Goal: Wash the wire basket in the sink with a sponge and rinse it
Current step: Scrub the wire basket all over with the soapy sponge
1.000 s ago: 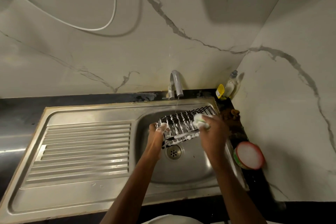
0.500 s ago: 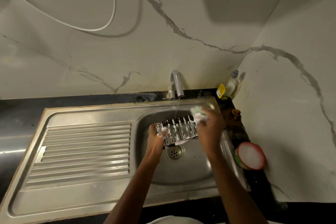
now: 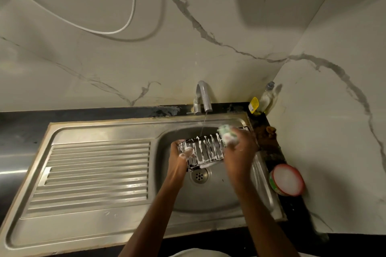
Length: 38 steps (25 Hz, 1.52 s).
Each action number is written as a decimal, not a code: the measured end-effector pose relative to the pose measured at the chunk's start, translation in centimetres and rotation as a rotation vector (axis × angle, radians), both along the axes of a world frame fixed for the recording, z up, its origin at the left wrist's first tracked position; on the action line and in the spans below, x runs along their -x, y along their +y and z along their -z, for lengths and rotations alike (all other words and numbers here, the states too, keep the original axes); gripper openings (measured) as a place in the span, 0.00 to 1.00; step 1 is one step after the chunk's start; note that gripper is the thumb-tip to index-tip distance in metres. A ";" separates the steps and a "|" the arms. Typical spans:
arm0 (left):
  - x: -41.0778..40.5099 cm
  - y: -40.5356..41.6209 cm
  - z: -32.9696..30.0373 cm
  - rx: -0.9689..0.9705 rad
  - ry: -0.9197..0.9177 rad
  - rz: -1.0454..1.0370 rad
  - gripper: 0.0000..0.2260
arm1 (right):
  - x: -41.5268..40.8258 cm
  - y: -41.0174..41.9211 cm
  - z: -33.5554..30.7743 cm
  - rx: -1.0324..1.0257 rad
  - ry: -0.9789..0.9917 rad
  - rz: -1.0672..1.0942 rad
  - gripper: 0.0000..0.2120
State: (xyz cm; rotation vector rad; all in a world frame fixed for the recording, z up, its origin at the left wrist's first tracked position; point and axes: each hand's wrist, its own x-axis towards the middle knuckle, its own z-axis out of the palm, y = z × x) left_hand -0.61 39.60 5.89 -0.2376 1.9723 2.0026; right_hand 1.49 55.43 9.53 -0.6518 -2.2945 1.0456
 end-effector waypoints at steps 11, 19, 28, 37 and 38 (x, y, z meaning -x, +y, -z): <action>0.1 -1.2 2.8 0.046 -0.042 -0.028 0.19 | -0.5 1.9 1.6 0.093 -0.134 0.113 0.18; 0.5 -2.2 3.4 -0.127 -0.079 -0.087 0.31 | -2.4 1.9 1.7 0.036 -0.039 -0.074 0.18; 0.9 -2.5 3.8 -0.134 -0.080 -0.107 0.34 | -3.2 1.3 1.2 -0.296 -0.156 -0.095 0.17; 2.1 -3.3 3.7 -0.296 -0.195 -0.240 0.20 | -4.7 -0.8 1.3 -0.358 0.048 -0.328 0.17; 2.3 -3.5 3.9 -0.323 -0.192 -0.227 0.21 | -4.4 0.5 1.2 -0.350 0.042 -0.262 0.17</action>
